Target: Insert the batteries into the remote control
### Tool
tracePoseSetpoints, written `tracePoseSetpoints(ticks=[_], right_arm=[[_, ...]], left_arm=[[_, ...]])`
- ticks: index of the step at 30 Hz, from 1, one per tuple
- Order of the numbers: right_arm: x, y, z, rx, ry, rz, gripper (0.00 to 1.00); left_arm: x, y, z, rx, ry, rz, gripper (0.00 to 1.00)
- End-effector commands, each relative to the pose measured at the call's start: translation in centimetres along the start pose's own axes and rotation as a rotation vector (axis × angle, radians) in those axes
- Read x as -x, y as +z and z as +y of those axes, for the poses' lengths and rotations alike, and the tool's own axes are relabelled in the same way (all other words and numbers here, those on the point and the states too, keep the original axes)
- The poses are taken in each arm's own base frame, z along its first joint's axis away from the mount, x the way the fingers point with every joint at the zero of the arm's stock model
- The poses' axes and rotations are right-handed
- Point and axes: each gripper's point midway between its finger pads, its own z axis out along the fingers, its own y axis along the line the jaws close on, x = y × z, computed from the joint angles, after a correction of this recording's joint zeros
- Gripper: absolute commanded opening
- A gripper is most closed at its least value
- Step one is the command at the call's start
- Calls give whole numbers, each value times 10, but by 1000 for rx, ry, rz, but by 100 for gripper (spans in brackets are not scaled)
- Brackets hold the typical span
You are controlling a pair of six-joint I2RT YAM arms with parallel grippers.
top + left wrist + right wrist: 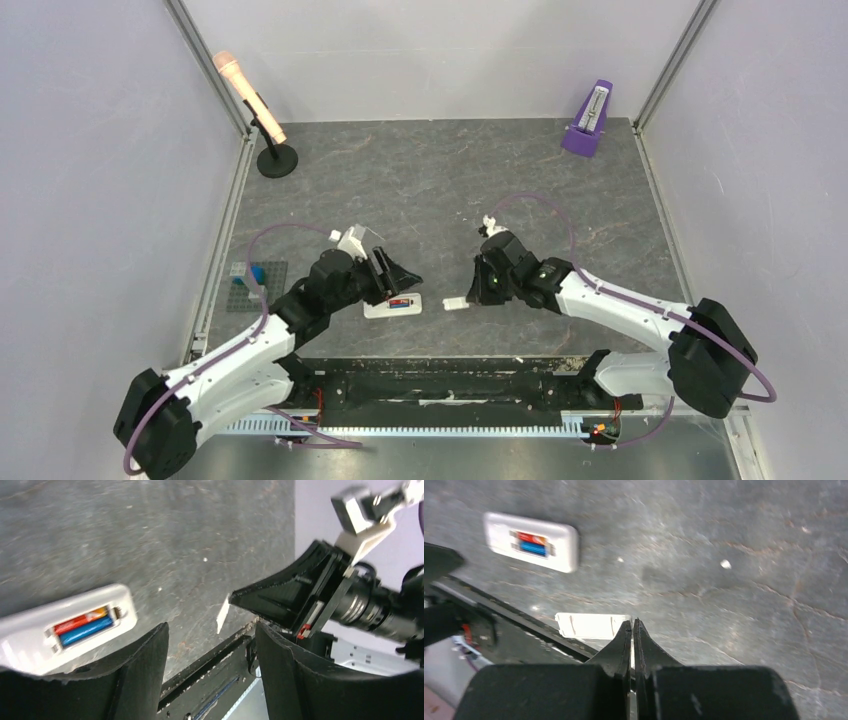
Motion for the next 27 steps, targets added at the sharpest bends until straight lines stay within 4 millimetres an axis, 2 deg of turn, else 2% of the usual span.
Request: tracePoseSetpoints(ticks=[1, 5, 9, 11, 13, 17, 21, 23, 27], right_arm=[[50, -18, 51, 169, 57, -111, 0], [64, -23, 68, 220, 64, -128, 0], [68, -21, 76, 243, 66, -121, 0], [68, -21, 76, 249, 69, -115, 0], [68, -21, 78, 257, 68, -115, 0], [70, -21, 78, 263, 73, -112, 0], [73, -22, 81, 273, 72, -110, 0], [74, -22, 82, 279, 71, -109, 0], [73, -23, 85, 293, 73, -97, 1]], left_arm=[[-2, 1, -62, -291, 212, 52, 71], [-12, 15, -67, -335, 242, 117, 72], [-16, 22, -83, -407, 267, 159, 71], [-13, 23, -88, -416, 282, 146, 65], [-9, 24, -86, -398, 290, 127, 52], [-10, 23, -84, -390, 303, 132, 35], [-16, 25, -75, -364, 304, 155, 31], [-16, 27, -69, -338, 305, 156, 26], [-13, 30, -65, -300, 332, 153, 2]])
